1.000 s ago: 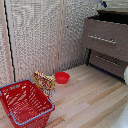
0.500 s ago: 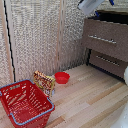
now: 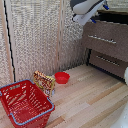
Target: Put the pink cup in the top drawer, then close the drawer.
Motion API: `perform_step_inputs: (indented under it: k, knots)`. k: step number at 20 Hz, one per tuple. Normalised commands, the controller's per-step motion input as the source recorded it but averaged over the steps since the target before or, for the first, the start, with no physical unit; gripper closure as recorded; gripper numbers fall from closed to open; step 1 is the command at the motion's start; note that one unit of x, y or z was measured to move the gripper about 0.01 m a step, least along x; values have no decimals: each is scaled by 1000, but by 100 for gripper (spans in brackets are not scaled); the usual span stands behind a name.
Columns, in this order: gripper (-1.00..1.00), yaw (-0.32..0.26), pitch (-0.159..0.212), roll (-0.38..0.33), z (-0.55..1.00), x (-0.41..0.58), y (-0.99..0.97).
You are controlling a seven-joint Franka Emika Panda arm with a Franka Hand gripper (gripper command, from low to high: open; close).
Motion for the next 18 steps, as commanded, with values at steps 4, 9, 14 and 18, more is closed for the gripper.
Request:
perform_step_inputs:
  k: [4,9,14,18]
  knots:
    - [-100,83,151,-375,-78,-86,159]
    - [-100,63,109,-375,-266,16,319]
    - [-100,67,61,-371,-400,140,350]
    - [-100,93,0,-222,-331,74,394]
